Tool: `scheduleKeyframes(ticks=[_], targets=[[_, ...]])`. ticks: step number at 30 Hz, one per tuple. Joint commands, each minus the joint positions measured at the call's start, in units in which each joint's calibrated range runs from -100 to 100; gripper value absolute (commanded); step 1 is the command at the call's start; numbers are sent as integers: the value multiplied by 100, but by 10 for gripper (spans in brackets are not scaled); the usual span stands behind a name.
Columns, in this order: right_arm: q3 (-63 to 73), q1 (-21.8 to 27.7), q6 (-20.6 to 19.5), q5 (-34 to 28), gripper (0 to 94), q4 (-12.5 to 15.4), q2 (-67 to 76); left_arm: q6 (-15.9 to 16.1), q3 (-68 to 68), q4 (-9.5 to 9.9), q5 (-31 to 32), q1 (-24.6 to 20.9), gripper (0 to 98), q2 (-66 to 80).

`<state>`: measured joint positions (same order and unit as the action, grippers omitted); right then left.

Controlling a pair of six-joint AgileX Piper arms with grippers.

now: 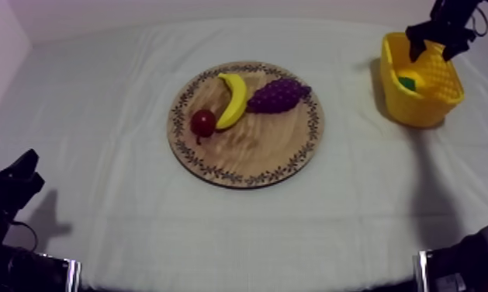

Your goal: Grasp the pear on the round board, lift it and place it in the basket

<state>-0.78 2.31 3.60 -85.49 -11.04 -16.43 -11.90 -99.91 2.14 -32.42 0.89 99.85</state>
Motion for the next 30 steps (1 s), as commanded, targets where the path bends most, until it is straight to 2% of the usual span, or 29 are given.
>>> scheduleKeyframes(ticks=[1, 10, 17, 23, 26, 30], targets=[[-31, -24, -2, -24, 545, 16, 340, 1, 2, 3, 0, 1, 1, -2], [-649, -177, -88, 350, 349, 63, 2017, -1, 2, 3, 0, 1, 1, -2], [-2091, -283, -146, 1433, 228, 133, 3842, 1, 2, 3, 0, 1, 1, -2], [-3860, -191, -99, 2716, 123, 552, 5503, 1, 2, 3, 0, 1, 1, -2], [-4650, -171, 51, 2996, 57, 833, 6253, 1, 2, 3, 0, 1, 1, -2], [-5536, -135, 180, 3139, 20, 1143, 7163, 1, 2, 3, 0, 1, 1, -2]])
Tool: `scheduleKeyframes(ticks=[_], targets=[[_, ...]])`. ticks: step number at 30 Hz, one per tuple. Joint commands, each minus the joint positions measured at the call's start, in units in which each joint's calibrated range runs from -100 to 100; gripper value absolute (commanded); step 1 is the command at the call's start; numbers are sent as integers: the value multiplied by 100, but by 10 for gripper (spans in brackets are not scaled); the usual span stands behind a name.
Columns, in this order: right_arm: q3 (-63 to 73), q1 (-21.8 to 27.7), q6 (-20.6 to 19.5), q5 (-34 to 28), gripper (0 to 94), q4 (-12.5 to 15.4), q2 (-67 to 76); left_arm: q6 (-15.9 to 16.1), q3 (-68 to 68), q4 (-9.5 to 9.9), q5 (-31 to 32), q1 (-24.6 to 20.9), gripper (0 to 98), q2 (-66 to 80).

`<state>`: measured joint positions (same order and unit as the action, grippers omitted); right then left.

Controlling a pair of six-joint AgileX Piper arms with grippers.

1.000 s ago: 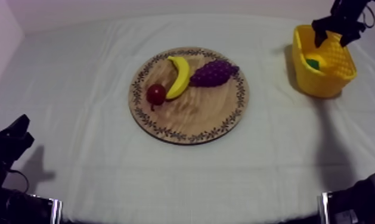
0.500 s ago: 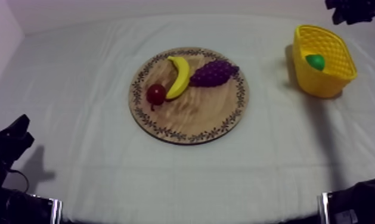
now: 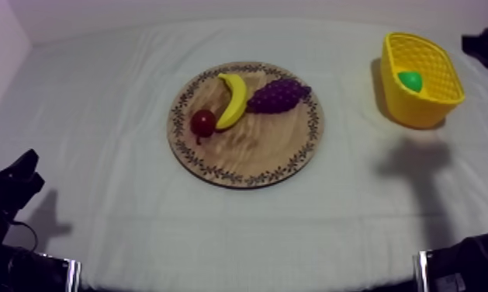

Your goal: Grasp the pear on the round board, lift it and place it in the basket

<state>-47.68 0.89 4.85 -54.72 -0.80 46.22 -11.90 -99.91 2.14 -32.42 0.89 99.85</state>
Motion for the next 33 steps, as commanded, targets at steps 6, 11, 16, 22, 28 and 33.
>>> scheduleKeyframes(ticks=[6, 11, 16, 22, 28, 33], targets=[[-2063, 105, -29, 352, 10, 336, 2251, -1, 2, 3, 0, 1, 1, -2], [-2974, 271, -35, 493, 7, 557, 3368, 1, 2, 3, 0, 1, 1, -2], [-3771, 328, -121, 485, 5, 713, 4272, 1, 2, 3, 0, 1, 1, -2], [-4612, 332, -599, 682, 4, 653, 4853, 0, 2, 3, 0, 1, 1, -2], [-5096, 392, -647, 1556, 4, 290, 4942, 1, 2, 3, 0, 1, 1, -2], [-5191, 400, 94, 1755, 4, 219, 4952, 0, 2, 3, 0, 1, 1, -2]])
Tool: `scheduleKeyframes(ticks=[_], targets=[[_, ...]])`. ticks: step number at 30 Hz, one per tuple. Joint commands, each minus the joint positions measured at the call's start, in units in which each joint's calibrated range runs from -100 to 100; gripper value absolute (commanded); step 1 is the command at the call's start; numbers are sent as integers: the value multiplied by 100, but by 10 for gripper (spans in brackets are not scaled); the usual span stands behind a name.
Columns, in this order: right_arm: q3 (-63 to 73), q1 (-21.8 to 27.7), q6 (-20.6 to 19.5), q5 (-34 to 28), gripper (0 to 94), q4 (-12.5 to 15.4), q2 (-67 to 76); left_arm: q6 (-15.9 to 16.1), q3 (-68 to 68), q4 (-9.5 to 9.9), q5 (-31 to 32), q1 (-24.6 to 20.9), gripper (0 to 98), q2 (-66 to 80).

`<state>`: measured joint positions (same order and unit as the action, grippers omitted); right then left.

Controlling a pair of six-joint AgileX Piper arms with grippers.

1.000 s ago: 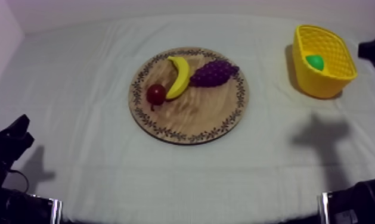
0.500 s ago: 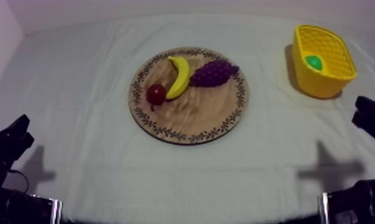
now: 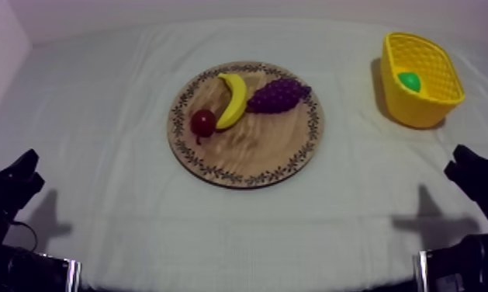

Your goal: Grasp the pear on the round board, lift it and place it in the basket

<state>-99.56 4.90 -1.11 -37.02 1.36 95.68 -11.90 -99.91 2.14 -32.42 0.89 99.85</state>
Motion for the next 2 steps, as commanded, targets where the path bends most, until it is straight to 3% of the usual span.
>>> scheduleKeyframes(ticks=[1, 2], targets=[[-9, -1, 843, -3, 4, -2, 6, 1, 2, 3, 0, 1, 1, -2], [-13, -1, 976, 5, 4, -5, 6, 1, 2, 3, 0, 1, 1, -2]])
